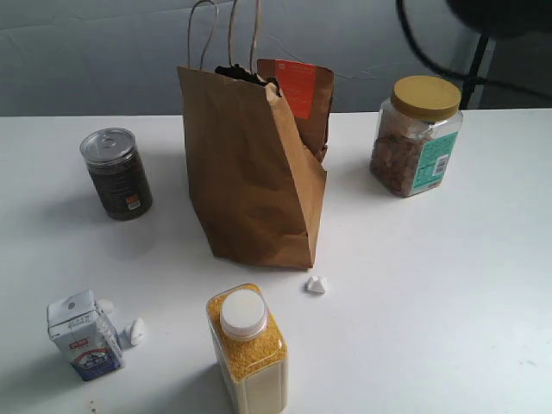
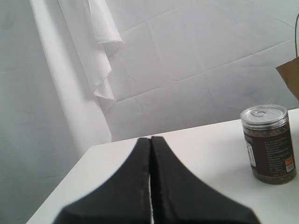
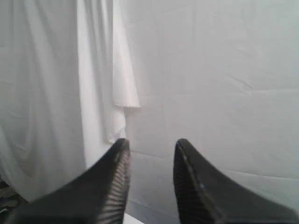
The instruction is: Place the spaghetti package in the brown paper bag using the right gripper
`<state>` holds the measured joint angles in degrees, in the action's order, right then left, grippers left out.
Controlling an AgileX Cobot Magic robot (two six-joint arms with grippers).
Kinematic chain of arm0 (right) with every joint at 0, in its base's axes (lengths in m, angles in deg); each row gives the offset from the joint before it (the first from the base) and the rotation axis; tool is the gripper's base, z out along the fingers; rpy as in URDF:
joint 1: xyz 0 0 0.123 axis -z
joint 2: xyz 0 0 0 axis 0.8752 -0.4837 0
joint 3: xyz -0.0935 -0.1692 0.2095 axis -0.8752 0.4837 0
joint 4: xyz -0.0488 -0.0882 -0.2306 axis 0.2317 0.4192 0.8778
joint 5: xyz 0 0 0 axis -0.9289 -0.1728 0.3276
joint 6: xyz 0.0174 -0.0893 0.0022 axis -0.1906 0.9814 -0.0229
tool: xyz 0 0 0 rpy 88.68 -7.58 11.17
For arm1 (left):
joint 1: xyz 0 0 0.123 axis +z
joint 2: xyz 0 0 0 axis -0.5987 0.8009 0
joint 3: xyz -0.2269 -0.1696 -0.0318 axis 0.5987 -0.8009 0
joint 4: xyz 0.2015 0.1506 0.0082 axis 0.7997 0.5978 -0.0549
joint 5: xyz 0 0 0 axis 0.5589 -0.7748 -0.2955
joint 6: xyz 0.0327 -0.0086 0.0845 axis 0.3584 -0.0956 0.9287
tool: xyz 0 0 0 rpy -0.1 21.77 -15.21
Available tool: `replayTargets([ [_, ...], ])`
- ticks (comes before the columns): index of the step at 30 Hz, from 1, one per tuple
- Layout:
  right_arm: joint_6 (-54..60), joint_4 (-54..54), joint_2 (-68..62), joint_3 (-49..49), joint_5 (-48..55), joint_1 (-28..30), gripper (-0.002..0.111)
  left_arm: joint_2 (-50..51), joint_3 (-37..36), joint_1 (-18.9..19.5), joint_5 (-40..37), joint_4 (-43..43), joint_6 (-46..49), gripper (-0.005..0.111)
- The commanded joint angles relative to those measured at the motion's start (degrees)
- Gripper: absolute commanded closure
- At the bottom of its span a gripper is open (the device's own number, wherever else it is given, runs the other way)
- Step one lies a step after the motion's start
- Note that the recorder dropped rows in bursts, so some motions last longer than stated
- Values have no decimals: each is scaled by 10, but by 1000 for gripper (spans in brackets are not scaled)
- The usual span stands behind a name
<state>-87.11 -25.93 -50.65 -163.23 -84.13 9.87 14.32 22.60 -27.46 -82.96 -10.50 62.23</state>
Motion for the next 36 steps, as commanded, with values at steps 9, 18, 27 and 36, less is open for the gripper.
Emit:
replayTargets([
  [9,34,28,283,186,133,-5,108,-1,-3,1,4,-2,-2,107],
  [18,45,3,529,410,169,149,108,-1,-3,1,4,-2,-2,107],
  [27,106,-96,854,657,194,361,108,-1,-3,1,4,-2,-2,107],
  [36,105,-108,902,734,292,360,108,-1,-3,1,4,-2,-2,107],
])
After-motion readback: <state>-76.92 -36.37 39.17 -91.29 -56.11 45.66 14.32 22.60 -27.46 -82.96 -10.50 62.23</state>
